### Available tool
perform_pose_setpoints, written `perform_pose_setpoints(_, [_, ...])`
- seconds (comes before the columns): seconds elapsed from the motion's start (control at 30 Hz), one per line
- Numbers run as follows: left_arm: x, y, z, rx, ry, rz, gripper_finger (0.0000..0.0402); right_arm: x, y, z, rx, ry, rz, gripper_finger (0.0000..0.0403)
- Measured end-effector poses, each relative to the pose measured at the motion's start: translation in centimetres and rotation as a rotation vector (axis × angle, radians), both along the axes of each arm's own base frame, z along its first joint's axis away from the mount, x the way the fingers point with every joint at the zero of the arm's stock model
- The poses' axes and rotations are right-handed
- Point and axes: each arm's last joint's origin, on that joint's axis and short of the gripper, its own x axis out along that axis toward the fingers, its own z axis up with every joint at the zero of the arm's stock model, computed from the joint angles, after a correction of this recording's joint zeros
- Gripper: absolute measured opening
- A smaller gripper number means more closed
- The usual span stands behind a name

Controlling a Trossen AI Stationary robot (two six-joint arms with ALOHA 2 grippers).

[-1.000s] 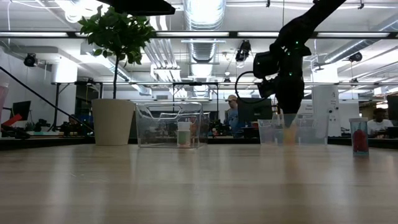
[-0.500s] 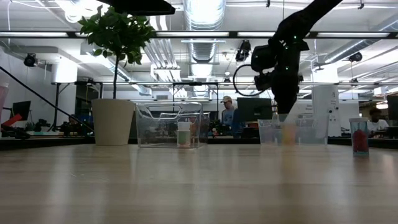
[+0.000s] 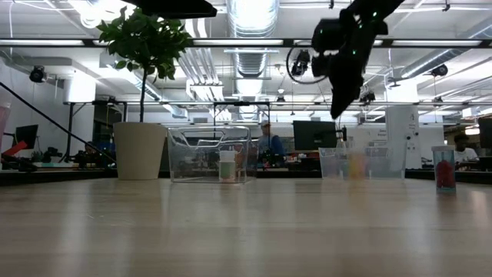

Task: Pick and place medicine bottles into bin by pill shape (circle, oval)
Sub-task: Put the blue capsule pill bottle into the left transparent bin

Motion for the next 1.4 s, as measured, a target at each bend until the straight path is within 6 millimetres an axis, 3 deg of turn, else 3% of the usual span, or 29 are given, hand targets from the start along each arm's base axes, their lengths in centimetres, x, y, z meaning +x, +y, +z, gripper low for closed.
perform_pose_setpoints(0.2, [0.0, 0.0, 0.0, -0.001, -0.002, 0.000, 0.0233, 0.5, 3.8, 2.3, -0.086, -0.194, 0.080, 0.0148])
perform_pose_setpoints(0.37, [0.0, 0.0, 0.1, -0.025, -0.011, 0.005, 0.0233, 0.5, 7.2, 2.9, -0.124, -0.344, 0.154, 0.0127])
perform_pose_setpoints(0.6, [0.1, 0.0, 0.4, -0.055, -0.045, 0.008, 0.0233, -0.1, 11.2, 1.9, -0.244, -0.431, 0.213, 0.0101])
perform_pose_setpoints(0.83, [0.2, -0.1, 0.2, -0.197, -0.057, 0.036, 0.0233, -0.8, 13.6, 0.2, -0.251, -0.572, 0.287, 0.0077])
perform_pose_setpoints(1.13, [1.1, -0.9, -0.8, -0.377, -0.055, 0.052, 0.0233, -1.3, 16.4, -1.8, -0.123, -0.513, 0.322, 0.0057])
perform_pose_setpoints(1.4, [1.8, -1.1, -0.7, -0.397, -0.103, 0.045, 0.0233, -3.3, 18.5, -3.2, 0.078, -0.249, 0.193, 0.0048])
